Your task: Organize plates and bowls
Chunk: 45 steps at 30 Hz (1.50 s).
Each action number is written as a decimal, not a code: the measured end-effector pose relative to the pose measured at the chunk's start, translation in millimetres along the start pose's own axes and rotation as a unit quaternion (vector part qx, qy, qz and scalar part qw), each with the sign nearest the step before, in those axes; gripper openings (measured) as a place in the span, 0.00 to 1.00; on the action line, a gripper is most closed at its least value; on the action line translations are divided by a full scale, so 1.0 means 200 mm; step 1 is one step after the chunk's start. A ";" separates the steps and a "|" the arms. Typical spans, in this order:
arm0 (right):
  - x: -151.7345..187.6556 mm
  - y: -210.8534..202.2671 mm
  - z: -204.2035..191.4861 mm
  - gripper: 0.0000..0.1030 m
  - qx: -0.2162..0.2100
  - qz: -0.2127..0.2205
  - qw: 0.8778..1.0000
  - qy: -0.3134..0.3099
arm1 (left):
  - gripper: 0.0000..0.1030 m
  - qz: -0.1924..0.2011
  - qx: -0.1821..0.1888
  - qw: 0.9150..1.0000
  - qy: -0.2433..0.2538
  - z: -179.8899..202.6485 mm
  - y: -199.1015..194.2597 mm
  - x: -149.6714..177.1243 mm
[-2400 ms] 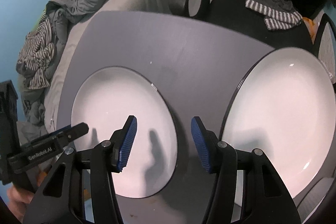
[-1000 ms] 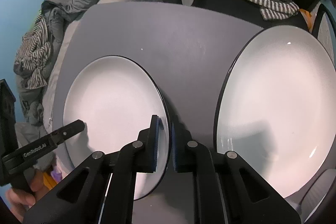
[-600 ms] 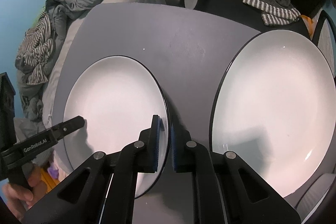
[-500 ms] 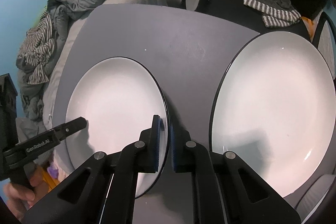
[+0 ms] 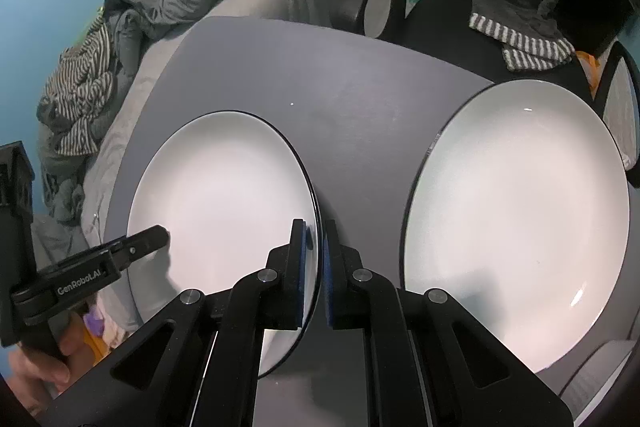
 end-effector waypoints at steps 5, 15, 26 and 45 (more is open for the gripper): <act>0.02 -0.05 0.03 0.08 -0.001 0.013 1.000 0.006 | 0.21 0.005 0.005 1.000 0.006 0.05 -0.02 0.00; 0.06 -0.15 0.16 0.08 -0.006 0.036 0.999 0.037 | 0.21 0.012 0.011 0.999 0.033 0.20 -0.04 0.00; 0.13 -0.28 0.38 0.08 -0.007 0.062 0.995 0.077 | 0.21 0.010 0.010 0.997 0.075 0.44 -0.02 0.03; 0.25 -0.41 0.77 0.08 -0.001 0.081 0.987 0.141 | 0.21 -0.007 0.005 0.991 0.132 0.86 0.08 0.07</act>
Point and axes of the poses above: each gripper's, at about its wrist camera, not at the fingertips, and y roughly the way its jaws point, z to its right, x to its underside, the point moved 2 cm from there along y, roughly the way its jaws point, and after that the axes turned 13 degrees about -z, right-handed, at the moved point
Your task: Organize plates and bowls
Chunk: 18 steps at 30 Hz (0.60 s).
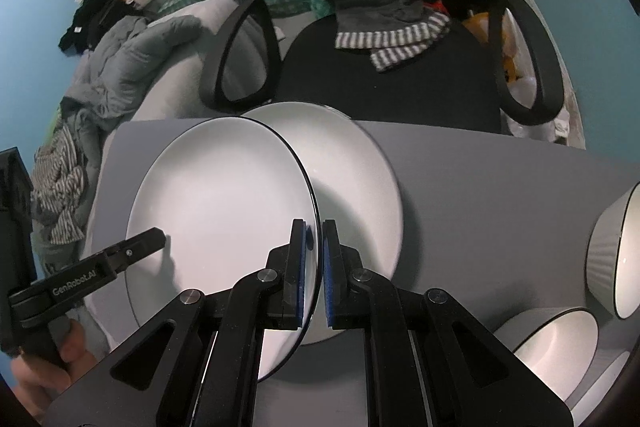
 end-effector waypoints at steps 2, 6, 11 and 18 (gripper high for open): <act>-0.01 0.00 0.03 0.08 -0.001 0.000 1.000 0.005 | 0.21 -0.002 -0.001 1.000 0.001 0.03 0.01 -0.01; -0.02 -0.01 0.07 0.08 -0.003 0.002 1.000 0.016 | 0.21 -0.004 -0.007 1.000 0.007 0.08 0.02 -0.04; -0.03 -0.01 0.12 0.08 -0.003 0.002 1.000 0.022 | 0.21 -0.005 -0.012 1.000 0.010 0.14 0.05 -0.05; -0.05 0.00 0.14 0.09 -0.002 -0.002 1.000 0.025 | 0.21 -0.002 -0.025 1.000 0.015 0.17 0.05 -0.09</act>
Point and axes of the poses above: each gripper's, at about its wrist camera, not at the fingertips, and y roughly the way its jaws point, z to its right, x to its underside, the point moved 2 cm from there along y, roughly the way its jaws point, and after that the axes turned 13 degrees about -z, right-handed, at the moved point
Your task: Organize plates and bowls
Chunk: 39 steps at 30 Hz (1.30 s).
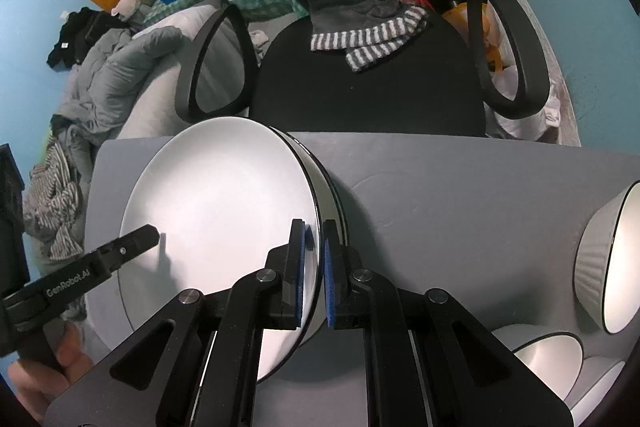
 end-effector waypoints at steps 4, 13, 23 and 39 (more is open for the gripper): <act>0.01 0.02 0.00 0.09 0.003 -0.004 1.000 0.002 | 0.21 0.001 -0.016 1.000 0.001 0.02 0.01 0.00; 0.01 0.04 0.02 0.08 -0.001 -0.012 1.000 0.011 | 0.21 -0.013 -0.032 0.999 0.004 0.02 0.04 -0.01; -0.01 0.05 0.01 0.19 -0.011 -0.044 0.999 0.018 | 0.23 -0.037 -0.047 0.998 0.016 0.04 0.07 -0.04; -0.03 0.00 -0.02 0.48 -0.003 -0.057 0.998 0.034 | 0.34 -0.033 -0.041 0.999 0.016 0.03 0.02 0.03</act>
Point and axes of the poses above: each gripper's, at about its wrist camera, not at the fingertips, and y roughly the way its jaws point, z to its right, x to its underside, the point moved 2 cm from there along y, roughly the way its jaws point, and after that the axes turned 13 degrees about -z, right-handed, at the moved point
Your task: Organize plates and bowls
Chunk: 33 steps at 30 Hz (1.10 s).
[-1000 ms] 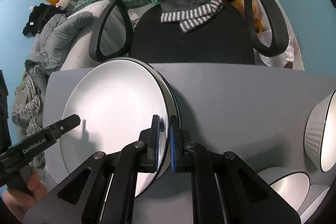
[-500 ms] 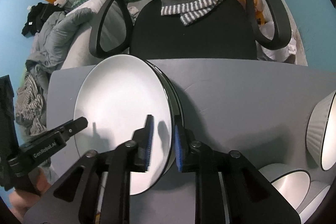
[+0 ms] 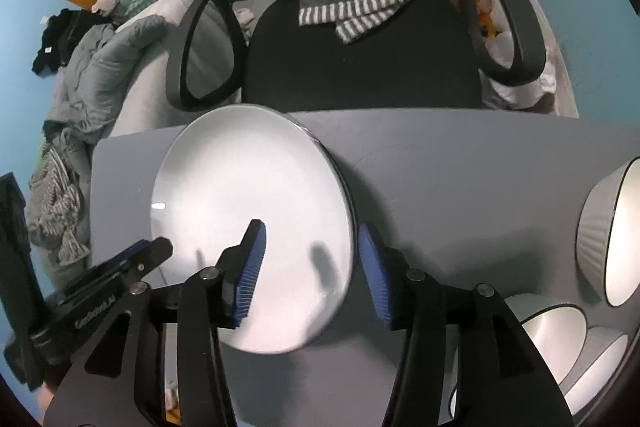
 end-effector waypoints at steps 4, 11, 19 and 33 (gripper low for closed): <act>0.01 -0.01 -0.01 0.48 0.011 -0.003 1.000 -0.009 | 0.34 0.003 0.004 1.000 0.002 0.01 -0.03 0.03; 0.06 -0.07 -0.02 0.50 0.036 0.006 0.999 -0.028 | 0.37 0.021 -0.003 0.999 0.028 0.07 -0.12 0.09; 0.16 -0.20 -0.02 0.57 0.072 0.028 0.996 -0.055 | 0.43 0.035 -0.018 0.997 0.067 0.19 -0.20 0.21; 0.38 -0.44 0.17 0.61 0.113 0.051 0.990 -0.061 | 0.52 0.039 0.001 0.990 0.136 0.47 -0.30 0.43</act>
Point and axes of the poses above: each gripper's, at about its wrist camera, not at the fingertips, and y roughly the way its jaws point, z to its right, x to its underside, the point moved 2 cm from there along y, roughly the way its jaws point, and after that the axes turned 13 degrees about -z, right-handed, at the moved point
